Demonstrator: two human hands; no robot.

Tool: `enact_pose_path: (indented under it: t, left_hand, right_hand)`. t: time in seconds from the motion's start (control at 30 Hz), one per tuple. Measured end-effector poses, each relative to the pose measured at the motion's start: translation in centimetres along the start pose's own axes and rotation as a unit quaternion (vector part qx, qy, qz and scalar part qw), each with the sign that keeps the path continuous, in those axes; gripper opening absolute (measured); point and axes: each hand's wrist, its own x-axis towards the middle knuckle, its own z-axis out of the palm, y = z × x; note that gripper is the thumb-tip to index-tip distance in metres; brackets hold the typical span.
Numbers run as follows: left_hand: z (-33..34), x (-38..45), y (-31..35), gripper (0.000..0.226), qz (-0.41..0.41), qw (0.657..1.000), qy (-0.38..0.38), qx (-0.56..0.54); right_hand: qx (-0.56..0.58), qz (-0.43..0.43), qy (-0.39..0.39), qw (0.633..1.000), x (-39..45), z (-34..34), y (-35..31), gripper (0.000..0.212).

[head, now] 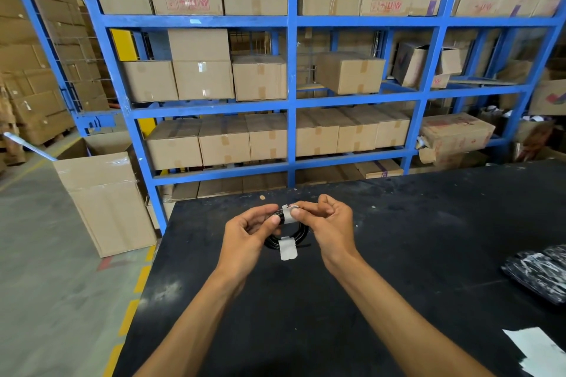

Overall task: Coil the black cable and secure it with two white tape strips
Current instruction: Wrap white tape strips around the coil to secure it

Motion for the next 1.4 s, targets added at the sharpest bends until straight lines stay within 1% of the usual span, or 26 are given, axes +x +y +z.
enact_pose_path:
  t: [0.07, 0.13, 0.17, 0.23, 0.27, 0.33, 0.37, 0.43, 0.57, 0.7, 0.8, 0.87, 0.97, 1.03, 1.1, 1.23, 1.4]
  left_hand:
    - [0.1, 0.0, 0.1, 0.024, -0.004, 1.0, -0.001, -0.003]
    - [0.1, 0.0, 0.0, 0.023, -0.01, 1.0, 0.005, -0.003]
    - [0.1, -0.1, -0.1, 0.022, -0.013, 1.0, 0.009, -0.003]
    - [0.0, -0.3, -0.3, 0.022, -0.016, 1.0, 0.009, -0.005]
    - [0.0, -0.4, -0.3, 0.022, -0.017, 1.0, 0.007, -0.006]
    - [0.1, -0.5, -0.3, 0.023, -0.015, 1.0, 0.004, -0.007]
    - [0.1, -0.5, -0.2, 0.023, -0.013, 1.0, 0.005, -0.009]
    - [0.0, -0.4, 0.0, 0.025, -0.008, 1.0, 0.006, -0.008]
    - [0.0, 0.1, 0.2, 0.024, -0.007, 1.0, 0.005, -0.007]
    - [-0.4, -0.2, -0.7, 0.023, -0.036, 0.999, 0.006, -0.025]
    - [-1.0, -0.9, -1.4, 0.022, -0.065, 0.997, 0.004, -0.045]
    - [-1.5, -1.3, -1.8, 0.022, -0.08, 0.995, 0.012, -0.063]
    - [-2.4, -1.6, -2.6, 0.025, -0.101, 0.989, 0.038, -0.099]
    - [-2.9, -1.8, -3.3, 0.027, -0.122, 0.984, 0.04, -0.123]
    - [-3.4, -2.2, -4.3, 0.028, -0.149, 0.981, 0.033, -0.12]
    - [-4.6, -4.3, -8.1, 0.031, -0.201, 0.977, 0.025, -0.062]
    - [-6.4, -7.6, -12.8, 0.031, -0.301, 0.952, 0.029, -0.049]
  right_hand:
    - [0.009, 0.006, -0.007, 1.0, -0.2, 0.0, -0.1, 0.015]
    - [0.009, 0.005, -0.01, 1.0, -0.4, -0.1, 0.1, 0.03]
    - [-0.011, -0.005, -0.014, 1.0, -0.4, -0.1, 0.2, 0.03]
    - [-0.058, -0.033, -0.032, 0.997, -0.6, -0.2, 0.0, 0.018]
    - [-0.075, -0.042, -0.052, 0.995, -0.6, -0.3, -0.1, 0.021]
    - [-0.09, -0.051, -0.091, 0.99, -0.5, -0.6, -0.6, 0.034]
    - [-0.092, -0.056, -0.101, 0.989, -0.3, -0.8, -0.7, 0.037]
    - [-0.09, -0.057, -0.099, 0.989, -0.1, -0.9, -1.1, 0.035]
    - [-0.077, -0.037, -0.068, 0.994, 0.2, -0.7, -1.4, 0.026]
    - [-0.063, -0.022, -0.063, 0.996, -0.1, -0.4, -0.5, 0.028]
    - [-0.062, -0.006, -0.087, 0.994, -0.7, -0.6, 0.5, 0.035]
    - [-0.068, 0.02, -0.104, 0.992, -1.1, -1.0, 1.6, 0.039]
    - [-0.083, 0.065, -0.144, 0.984, -1.9, -1.2, 3.5, 0.033]
    - [-0.067, 0.088, -0.153, 0.982, -2.4, -1.1, 4.8, 0.03]
    - [-0.061, 0.112, -0.143, 0.982, -3.0, -0.8, 6.0, 0.027]
    - [-0.073, 0.188, -0.113, 0.973, -4.7, -0.4, 9.2, 0.025]
    - [-0.076, 0.275, -0.091, 0.954, -8.3, 0.3, 14.2, 0.021]
